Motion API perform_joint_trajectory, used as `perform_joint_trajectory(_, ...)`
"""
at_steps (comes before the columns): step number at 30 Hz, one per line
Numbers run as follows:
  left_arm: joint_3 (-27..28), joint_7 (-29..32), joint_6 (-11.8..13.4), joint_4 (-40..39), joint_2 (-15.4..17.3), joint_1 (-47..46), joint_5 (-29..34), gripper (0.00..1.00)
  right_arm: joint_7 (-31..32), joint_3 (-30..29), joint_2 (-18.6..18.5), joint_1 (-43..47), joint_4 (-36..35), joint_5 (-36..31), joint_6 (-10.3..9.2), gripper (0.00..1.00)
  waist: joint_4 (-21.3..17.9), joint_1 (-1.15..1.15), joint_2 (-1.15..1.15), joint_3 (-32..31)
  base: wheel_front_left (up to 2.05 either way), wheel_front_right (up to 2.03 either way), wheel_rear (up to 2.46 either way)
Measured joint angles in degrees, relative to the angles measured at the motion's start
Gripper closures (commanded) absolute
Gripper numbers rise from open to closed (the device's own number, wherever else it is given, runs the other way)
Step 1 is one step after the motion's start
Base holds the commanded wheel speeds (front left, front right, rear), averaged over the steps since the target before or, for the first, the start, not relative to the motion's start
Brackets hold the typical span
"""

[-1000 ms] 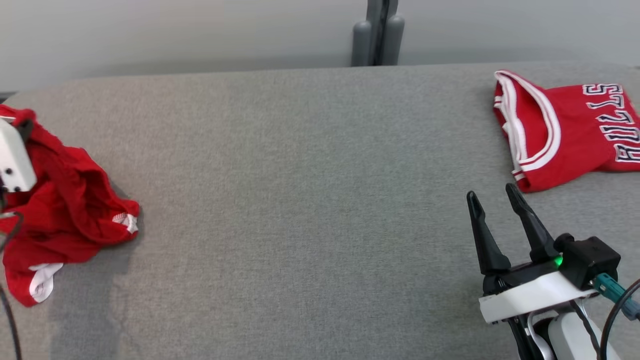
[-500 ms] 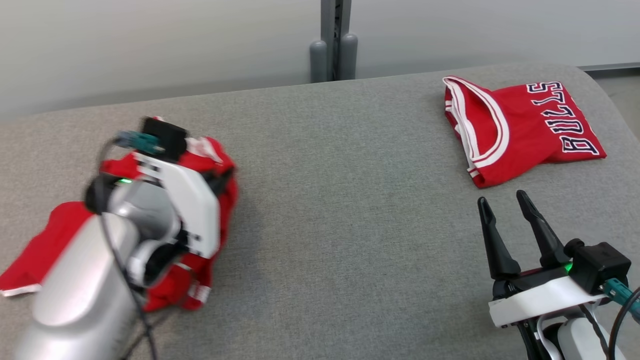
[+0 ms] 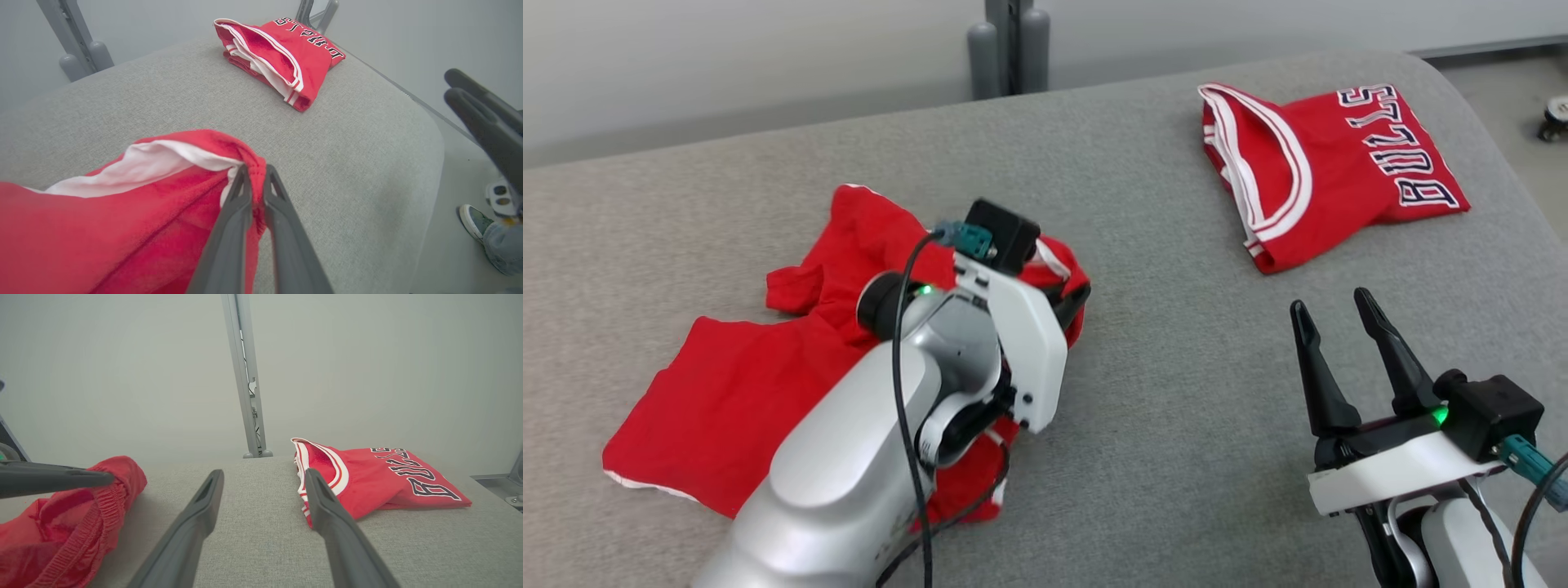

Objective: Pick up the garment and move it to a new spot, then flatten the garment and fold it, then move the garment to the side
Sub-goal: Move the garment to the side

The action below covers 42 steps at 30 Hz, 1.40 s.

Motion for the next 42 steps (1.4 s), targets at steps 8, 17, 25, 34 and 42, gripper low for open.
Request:
perform_joint_trajectory(8,-2.4,-4.1,-1.0,10.0,-3.0,-8.1,-0.7,1.00,0.0,1.4,0.9,-1.6,0.7,0.2,0.00,0.00,-4.0,0.00,0.00,2.8,0.00,0.00,0.00)
perform_joint_trajectory(17,-10.2,-9.8,-1.0,15.5,-3.3,-14.7,-6.7,0.98,0.0,2.0,1.4,-3.5,1.5,0.3,0.00,0.00,-7.1,0.00,0.00,4.4,0.00,0.00,0.00)
perform_joint_trajectory(25,-14.7,-13.0,-0.9,18.9,-3.3,-15.8,-12.2,0.00,0.0,1.5,1.5,-3.4,1.9,0.1,0.00,0.00,-5.8,0.00,0.00,3.7,0.00,0.00,0.00)
perform_joint_trajectory(34,-16.7,-20.5,-1.5,20.9,-2.8,-18.0,-11.4,0.00,0.0,-0.7,0.2,-2.0,1.7,-0.2,0.00,0.00,-1.1,0.00,0.00,2.0,0.00,0.00,0.00)
perform_joint_trajectory(42,-15.0,-30.5,0.9,18.1,2.6,-15.4,-8.8,0.00,0.0,-1.5,-0.8,0.3,1.5,-0.2,0.00,0.00,3.5,0.00,0.00,-1.1,0.00,0.00,0.00)
